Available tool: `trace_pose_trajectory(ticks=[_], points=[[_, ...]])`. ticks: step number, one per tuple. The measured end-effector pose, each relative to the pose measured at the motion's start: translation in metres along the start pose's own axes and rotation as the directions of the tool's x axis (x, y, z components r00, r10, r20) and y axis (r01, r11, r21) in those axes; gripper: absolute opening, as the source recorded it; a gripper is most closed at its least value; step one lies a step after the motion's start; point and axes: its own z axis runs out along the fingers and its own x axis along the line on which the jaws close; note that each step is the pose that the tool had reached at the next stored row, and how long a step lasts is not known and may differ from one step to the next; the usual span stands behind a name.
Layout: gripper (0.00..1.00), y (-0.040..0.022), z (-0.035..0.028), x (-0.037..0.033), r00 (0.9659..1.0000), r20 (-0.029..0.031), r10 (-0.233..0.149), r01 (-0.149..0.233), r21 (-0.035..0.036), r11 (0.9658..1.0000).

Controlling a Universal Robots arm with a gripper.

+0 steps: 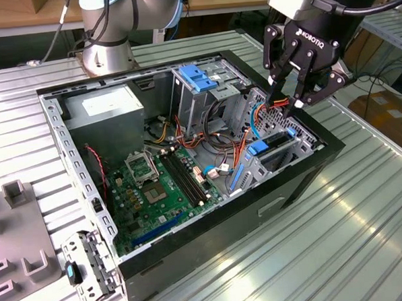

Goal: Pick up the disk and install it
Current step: 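Insert the disk into the insertion slot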

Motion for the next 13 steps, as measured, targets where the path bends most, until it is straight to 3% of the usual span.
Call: trace_pose_trajectory(ticks=[2,5,7,9,11,13], points=[[0.45,-0.0002,0.0003,0.0,1.0,0.0003,0.0,0.0,0.0,1.0],[0.43,-0.0038,0.0061,0.0001,1.0,0.0001,0.0,0.0,0.0,1.0],[0.3,-0.006,0.0102,0.0002,1.0,0.0002,0.0,0.0,0.0,1.0],[0.3,-0.008,0.0142,0.0004,1.0,0.0002,0.0,0.0,0.0,1.0],[0.12,-0.0099,0.0181,0.0009,1.0,0.0001,0.0,0.0,0.0,1.0],[0.11,-0.0131,0.025,0.0021,1.0,0.0002,0.0,0.0,0.0,1.0]])
